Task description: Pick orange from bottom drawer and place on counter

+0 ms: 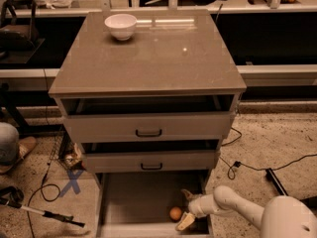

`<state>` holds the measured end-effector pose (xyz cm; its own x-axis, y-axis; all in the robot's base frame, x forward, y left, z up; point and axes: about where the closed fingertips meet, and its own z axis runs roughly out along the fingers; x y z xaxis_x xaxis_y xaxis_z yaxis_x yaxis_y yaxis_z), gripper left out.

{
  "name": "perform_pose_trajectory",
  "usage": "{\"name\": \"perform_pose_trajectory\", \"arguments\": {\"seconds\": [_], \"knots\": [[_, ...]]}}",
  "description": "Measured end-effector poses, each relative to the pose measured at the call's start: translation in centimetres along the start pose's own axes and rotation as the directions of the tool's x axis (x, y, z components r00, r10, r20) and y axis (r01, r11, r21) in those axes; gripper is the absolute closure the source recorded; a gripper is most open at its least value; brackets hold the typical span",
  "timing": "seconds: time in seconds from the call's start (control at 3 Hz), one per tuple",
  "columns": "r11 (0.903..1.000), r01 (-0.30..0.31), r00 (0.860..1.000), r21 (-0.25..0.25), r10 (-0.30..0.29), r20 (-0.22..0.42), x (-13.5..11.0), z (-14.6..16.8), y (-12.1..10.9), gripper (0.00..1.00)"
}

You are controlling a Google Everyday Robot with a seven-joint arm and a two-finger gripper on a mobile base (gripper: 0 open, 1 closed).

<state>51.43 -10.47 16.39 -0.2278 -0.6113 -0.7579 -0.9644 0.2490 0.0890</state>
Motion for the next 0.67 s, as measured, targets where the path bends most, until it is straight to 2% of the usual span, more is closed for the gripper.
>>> {"name": "perform_pose_trajectory", "arguments": {"seconds": [0.67], "knots": [[0.9999,-0.003,1.0,-0.017,0.003,0.017,1.67,2.62,-0.43,0.0]]}}
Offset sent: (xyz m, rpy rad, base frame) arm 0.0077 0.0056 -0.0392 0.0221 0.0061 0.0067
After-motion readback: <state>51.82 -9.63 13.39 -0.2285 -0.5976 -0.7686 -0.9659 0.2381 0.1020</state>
